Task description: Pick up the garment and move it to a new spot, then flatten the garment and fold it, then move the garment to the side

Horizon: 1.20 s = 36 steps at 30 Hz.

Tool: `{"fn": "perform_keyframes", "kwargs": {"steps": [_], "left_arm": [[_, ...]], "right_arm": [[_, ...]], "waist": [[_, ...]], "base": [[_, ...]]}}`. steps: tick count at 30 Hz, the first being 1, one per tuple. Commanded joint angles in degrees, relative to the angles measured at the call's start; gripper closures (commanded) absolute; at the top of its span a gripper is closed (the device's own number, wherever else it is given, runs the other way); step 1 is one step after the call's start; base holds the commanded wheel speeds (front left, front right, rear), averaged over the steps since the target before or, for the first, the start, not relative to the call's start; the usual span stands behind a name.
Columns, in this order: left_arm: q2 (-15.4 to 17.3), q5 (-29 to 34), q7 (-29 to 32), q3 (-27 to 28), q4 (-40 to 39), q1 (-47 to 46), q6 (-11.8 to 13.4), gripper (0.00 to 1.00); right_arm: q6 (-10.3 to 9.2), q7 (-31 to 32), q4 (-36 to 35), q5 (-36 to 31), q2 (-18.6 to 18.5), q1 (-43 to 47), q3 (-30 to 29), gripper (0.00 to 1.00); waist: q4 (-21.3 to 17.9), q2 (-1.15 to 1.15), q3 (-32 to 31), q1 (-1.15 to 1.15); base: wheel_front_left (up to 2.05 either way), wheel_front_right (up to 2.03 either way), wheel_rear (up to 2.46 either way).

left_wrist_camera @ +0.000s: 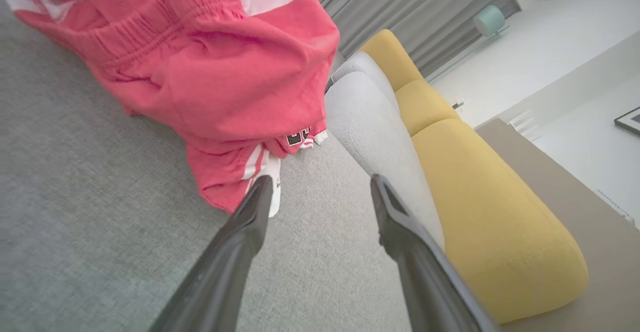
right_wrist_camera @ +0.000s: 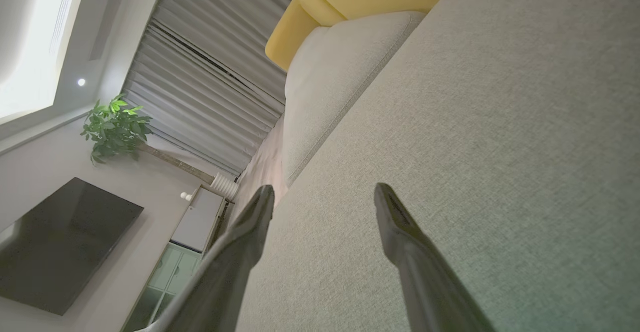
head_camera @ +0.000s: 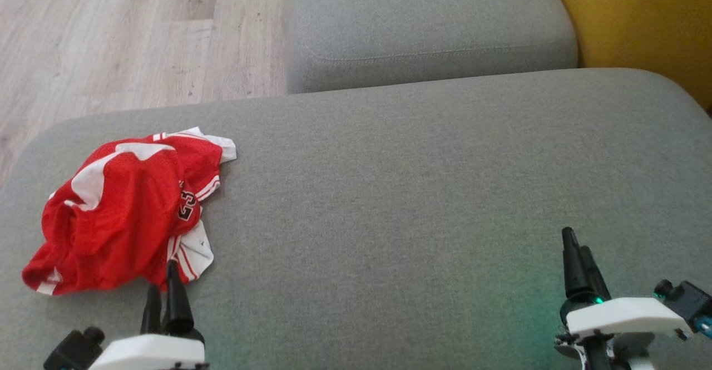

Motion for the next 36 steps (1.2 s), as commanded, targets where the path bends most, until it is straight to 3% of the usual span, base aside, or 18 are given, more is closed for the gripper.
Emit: {"fn": "perform_keyframes", "kwargs": {"steps": [1, 36], "left_arm": [[0.56, 1.57, -0.78, 0.39, -2.31, -1.74, 0.39, 0.0], [2.15, 29.86, -7.17, -3.76, -6.37, 1.45, 2.66, 0.0]], "right_arm": [[-0.02, -0.82, -2.02, -1.47, -0.32, -1.4, 0.82, 0.0], [-0.03, -7.24, -4.03, -29.62, -0.46, -0.27, 5.26, 0.0]], "waist": [[-0.06, 0.0, -0.1, 0.0], [0.16, 0.0, -2.43, 0.0]], "base": [[0.0, 0.0, 0.0], [0.0, 0.0, 0.0]]}}
